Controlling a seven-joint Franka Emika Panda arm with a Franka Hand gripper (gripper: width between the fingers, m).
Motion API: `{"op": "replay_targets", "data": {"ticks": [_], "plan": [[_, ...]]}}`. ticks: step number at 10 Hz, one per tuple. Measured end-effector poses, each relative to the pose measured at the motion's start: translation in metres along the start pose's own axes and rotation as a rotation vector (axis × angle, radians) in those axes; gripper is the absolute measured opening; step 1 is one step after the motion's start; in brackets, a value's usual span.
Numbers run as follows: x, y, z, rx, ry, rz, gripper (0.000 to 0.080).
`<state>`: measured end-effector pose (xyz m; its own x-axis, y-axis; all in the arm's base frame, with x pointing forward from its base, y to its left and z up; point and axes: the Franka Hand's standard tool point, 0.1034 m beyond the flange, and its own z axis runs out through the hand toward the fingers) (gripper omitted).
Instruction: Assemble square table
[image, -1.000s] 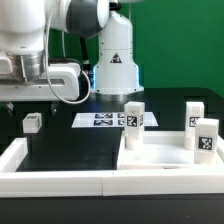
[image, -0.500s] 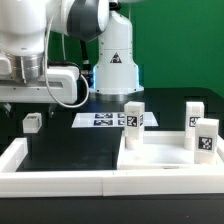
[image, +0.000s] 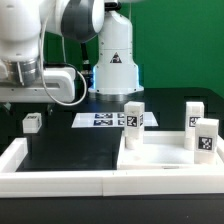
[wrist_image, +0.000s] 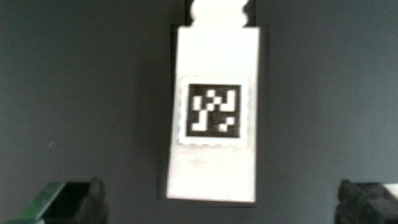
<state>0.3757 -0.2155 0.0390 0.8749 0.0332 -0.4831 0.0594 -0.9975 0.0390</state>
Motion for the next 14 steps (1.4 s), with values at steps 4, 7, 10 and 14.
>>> {"op": "replay_targets", "data": {"ticks": [4,7,10,14], "plan": [[-0.004,-0.002,0.023,0.02,-0.24,-0.012,0.0649],[-0.018,-0.013,0.043,0.048,-0.41,-0.008,0.0649],[-0.014,-0.011,0.046,0.036,-0.404,-0.01,0.0649],[-0.011,-0.005,0.042,0.037,-0.456,-0.021,0.0649]]}}
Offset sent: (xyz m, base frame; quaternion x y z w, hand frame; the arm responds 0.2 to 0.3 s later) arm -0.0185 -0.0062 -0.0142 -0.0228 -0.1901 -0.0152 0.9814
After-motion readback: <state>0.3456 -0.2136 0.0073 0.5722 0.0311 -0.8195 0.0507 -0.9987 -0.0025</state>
